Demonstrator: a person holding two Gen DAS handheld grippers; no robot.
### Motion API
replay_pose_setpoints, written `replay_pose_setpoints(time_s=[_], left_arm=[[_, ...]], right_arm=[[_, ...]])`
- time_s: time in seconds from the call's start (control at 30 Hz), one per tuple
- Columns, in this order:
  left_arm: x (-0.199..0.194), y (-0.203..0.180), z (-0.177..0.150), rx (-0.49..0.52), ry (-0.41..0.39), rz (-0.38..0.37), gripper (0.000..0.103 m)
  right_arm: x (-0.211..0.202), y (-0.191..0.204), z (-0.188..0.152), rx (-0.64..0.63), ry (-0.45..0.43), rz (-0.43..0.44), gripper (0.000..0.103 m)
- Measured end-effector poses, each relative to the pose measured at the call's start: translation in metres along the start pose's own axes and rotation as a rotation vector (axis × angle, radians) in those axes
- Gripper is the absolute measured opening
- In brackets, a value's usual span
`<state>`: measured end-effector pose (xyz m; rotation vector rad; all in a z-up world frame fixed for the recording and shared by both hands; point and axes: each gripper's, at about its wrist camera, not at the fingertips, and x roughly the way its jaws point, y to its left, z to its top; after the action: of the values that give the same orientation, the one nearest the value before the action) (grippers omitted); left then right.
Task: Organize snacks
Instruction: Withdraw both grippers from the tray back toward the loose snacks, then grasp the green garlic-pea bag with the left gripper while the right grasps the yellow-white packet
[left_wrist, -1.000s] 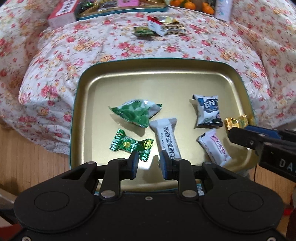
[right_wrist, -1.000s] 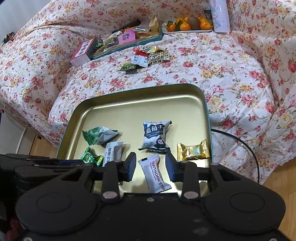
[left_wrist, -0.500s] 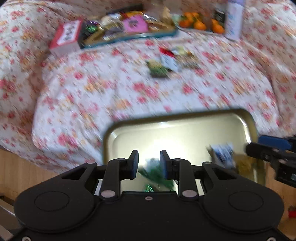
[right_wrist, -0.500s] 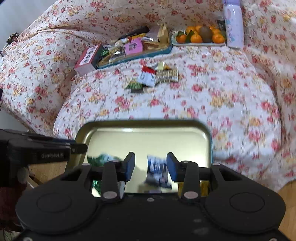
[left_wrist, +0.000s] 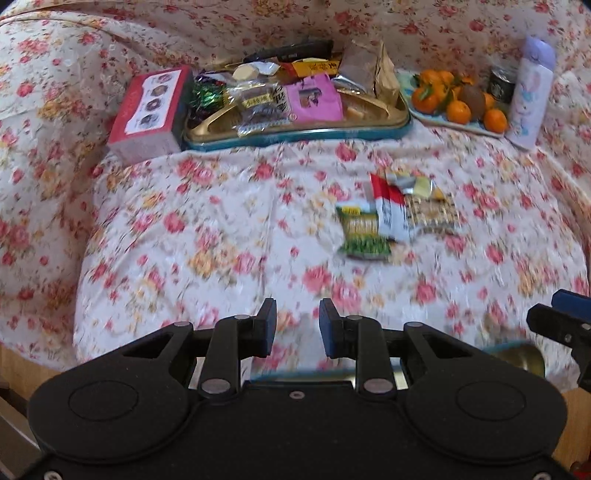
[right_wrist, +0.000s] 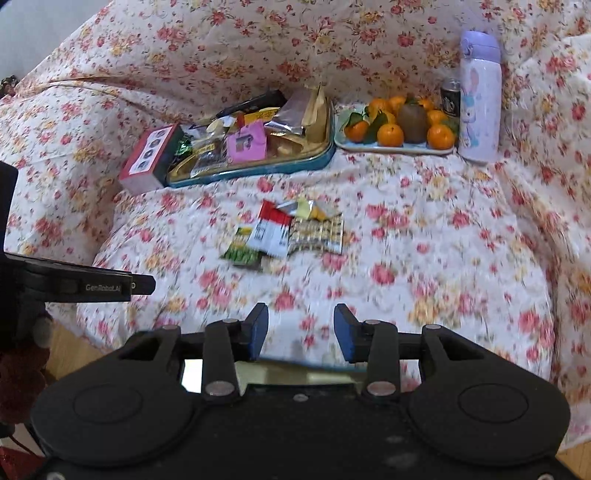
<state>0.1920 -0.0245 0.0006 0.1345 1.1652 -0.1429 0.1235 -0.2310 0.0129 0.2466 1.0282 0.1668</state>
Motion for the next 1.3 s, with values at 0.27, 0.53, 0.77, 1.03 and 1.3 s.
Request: replay_pose_setpoints(time_s=[0.27,0.53,0.77,1.03,1.3], left_arm=[[0.041,-0.019,0.025,0.017,-0.005,-0.064,0.035],[0.076,-0.032,0.040,0.023,-0.012,-0.070,0.035],[0.088,-0.037,0.050,0.034,-0.070,-0.058,0.036],[0.089,-0.040,0.042,0.059,-0.122,-0.118,0.038],[0.092,-0.044,0.043,0.042,-0.122,-0.116,0.047]], right_arm=[[0.039,-0.007,0.024,0.003,0.004,-0.020,0.042],[0.075,-0.016,0.032,0.015,0.040,-0.028,0.042],[0.094,-0.020,0.037,0.027,0.053,-0.024,0.042],[0.112,-0.027,0.038,0.063,0.064,-0.024,0.042],[0.127,-0.029,0.038,0.065,0.095,-0.073,0.042]])
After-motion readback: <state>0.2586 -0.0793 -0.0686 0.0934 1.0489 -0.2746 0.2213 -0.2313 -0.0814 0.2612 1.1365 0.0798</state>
